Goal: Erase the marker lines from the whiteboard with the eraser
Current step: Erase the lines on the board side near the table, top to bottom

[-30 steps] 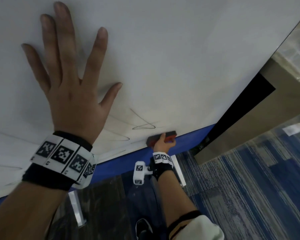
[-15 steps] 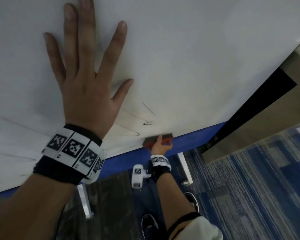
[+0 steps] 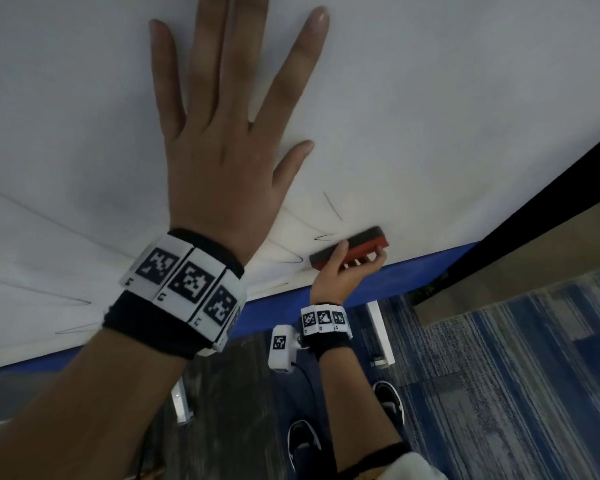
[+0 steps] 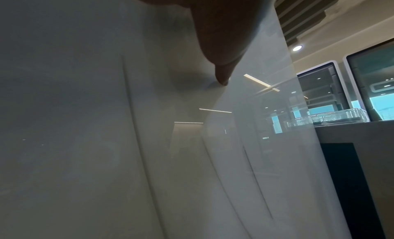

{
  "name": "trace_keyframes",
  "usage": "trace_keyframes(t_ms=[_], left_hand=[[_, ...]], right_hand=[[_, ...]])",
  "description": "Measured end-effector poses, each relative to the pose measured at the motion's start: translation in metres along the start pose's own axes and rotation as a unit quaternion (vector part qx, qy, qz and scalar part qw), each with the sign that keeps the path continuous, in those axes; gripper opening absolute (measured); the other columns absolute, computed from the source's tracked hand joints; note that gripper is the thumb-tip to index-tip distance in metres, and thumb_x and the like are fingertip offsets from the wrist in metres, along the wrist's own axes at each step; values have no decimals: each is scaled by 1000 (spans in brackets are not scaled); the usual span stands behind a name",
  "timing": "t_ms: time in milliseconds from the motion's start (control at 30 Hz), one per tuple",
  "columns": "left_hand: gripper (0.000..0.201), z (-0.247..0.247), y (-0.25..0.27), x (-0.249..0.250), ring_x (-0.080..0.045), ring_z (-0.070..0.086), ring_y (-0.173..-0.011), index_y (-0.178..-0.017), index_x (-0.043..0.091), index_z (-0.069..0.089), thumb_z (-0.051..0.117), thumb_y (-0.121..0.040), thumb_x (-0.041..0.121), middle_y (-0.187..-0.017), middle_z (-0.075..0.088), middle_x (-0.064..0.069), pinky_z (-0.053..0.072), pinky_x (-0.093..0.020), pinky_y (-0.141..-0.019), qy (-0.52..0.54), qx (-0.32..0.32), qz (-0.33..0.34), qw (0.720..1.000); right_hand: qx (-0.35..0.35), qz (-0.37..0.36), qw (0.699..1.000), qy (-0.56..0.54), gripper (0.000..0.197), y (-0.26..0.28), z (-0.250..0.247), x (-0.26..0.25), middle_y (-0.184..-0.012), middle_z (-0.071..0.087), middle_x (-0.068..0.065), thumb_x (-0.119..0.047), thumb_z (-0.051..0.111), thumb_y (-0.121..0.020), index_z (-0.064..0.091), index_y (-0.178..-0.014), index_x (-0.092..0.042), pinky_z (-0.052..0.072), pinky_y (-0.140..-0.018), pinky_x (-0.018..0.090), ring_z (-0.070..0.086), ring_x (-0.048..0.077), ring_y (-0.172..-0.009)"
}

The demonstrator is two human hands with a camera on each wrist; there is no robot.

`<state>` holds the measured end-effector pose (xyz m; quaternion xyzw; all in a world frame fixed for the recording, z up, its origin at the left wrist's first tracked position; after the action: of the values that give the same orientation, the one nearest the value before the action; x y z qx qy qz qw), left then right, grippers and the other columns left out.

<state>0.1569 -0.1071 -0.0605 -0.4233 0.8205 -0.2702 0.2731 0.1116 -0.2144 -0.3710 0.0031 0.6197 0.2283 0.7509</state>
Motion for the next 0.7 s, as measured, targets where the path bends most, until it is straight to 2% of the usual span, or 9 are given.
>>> trace_keyframes(t_ms=[33,100,167,233,300,400,500,633,700], left_hand=[[75,0,0,0,-40,28,-148,-159,26,31,62,-96,53,-161,32,-21,16,-61,-121,-3,0,1,1000],[74,0,0,1,-40,29,-148,-159,26,31,61,-96,53,-160,33,-21,17,-61,-121,-5,3,4,1000],[74,1,1,1,-40,29,-148,-159,26,31,61,-97,53,-161,33,-21,17,-61,-121,-3,2,6,1000],[74,3,2,0,-40,29,-148,-159,26,31,61,-97,53,-161,33,-22,17,-61,-121,-5,5,7,1000],[73,5,2,-1,-40,28,-148,-159,26,30,60,-98,52,-161,32,-22,17,-62,-121,-1,4,7,1000],[73,5,2,0,-40,26,-149,-160,26,29,60,-98,51,-161,31,-22,17,-62,-121,4,-6,3,1000],[77,-2,4,1,-40,23,-151,-160,26,27,65,-95,44,-164,26,-22,13,-60,-123,15,-19,10,1000],[79,-14,7,-4,-38,12,-155,-159,23,30,71,-91,22,-167,16,-20,4,-52,-127,61,-45,57,995],[72,-24,12,-15,-39,12,-156,-154,19,40,71,-89,13,-167,17,-21,6,-52,-127,118,-55,66,989]], right_hand=[[32,75,997,2,61,-6,-8,21,-137,45,11,-14,56,-103,20,-152,-16,55,-79,18,56,26,-111],[94,238,967,13,58,-9,-20,51,-143,46,16,-20,57,-103,26,-152,-13,55,-89,38,55,36,-118],[119,315,941,-1,56,-15,-24,66,-145,47,16,-26,59,-102,31,-149,-14,53,-94,54,55,39,-124],[122,243,962,-38,57,-18,-15,34,-139,50,12,-21,58,-102,26,-149,-15,54,-98,44,58,31,-117],[57,113,991,-45,61,-12,3,-9,-125,51,2,-16,56,-103,18,-151,-17,57,-86,23,60,19,-104],[-44,13,998,-46,61,16,24,-41,-125,48,-1,-18,59,-102,19,-147,-28,60,-84,28,59,17,-109],[-2,81,996,-28,60,12,8,-9,-136,50,12,-20,57,-103,20,-148,-30,56,-83,30,60,26,-113],[85,267,959,-32,59,9,-9,29,-147,45,17,-23,58,-102,24,-150,-17,53,-95,50,56,35,-120],[75,203,976,-33,62,8,-1,2,-139,49,13,-22,58,-103,20,-151,-16,55,-95,43,58,28,-111]])
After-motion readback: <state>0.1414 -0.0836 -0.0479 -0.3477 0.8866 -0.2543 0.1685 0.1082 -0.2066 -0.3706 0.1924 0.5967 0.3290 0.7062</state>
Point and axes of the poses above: each hand's wrist, its own y-axis away from the middle knuckle, its own z-axis out of the palm, x = y × z, the point moved 6 cm from there along -y, towards the middle knuckle
